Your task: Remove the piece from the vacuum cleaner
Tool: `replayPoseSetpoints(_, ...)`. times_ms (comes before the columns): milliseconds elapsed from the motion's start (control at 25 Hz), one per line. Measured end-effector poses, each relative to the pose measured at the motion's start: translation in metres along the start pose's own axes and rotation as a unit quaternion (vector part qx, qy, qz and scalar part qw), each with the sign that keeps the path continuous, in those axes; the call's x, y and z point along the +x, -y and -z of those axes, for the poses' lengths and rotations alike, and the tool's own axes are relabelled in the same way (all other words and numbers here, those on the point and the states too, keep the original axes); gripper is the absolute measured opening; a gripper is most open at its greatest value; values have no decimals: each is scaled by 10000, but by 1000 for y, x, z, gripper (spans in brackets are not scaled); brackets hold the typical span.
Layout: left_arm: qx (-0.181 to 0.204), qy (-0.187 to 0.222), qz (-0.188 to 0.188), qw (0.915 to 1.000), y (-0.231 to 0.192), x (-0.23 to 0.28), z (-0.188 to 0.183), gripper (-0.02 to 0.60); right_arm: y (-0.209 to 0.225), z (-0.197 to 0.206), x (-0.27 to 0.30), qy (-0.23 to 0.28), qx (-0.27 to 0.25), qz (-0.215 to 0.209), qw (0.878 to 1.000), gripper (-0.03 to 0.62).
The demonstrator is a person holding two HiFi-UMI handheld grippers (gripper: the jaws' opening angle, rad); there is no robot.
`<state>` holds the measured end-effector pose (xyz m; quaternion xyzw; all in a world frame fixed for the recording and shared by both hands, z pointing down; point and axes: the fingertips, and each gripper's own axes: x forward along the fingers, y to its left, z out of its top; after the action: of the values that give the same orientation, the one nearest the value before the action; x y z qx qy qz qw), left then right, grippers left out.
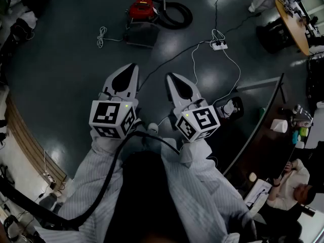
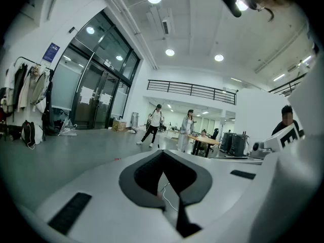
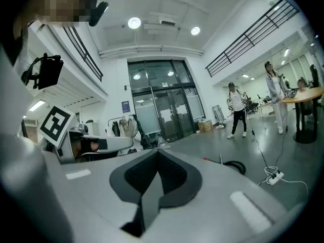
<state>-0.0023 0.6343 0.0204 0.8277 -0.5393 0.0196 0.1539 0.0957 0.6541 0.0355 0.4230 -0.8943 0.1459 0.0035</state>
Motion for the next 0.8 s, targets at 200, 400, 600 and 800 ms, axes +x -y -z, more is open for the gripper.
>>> replayPoseSetpoints(200,-42,3,-2,10000,-7,6,-1,5,0,-2,9,50,-5,-50,10000,0)
replayPoseSetpoints(400,-87,-34,48,9999,-15,14,0,5,-2,-3,21,71,-7,-83,9999,0)
replayPoseSetpoints(600,-75,-73,73,9999,-29,27,0,5,5,-5,38,202,89,-18,9998,2)
replayPoseSetpoints(800,-24,-161,112,9998,-48,42,6,5,16,0,57,259,222,127,9993,2)
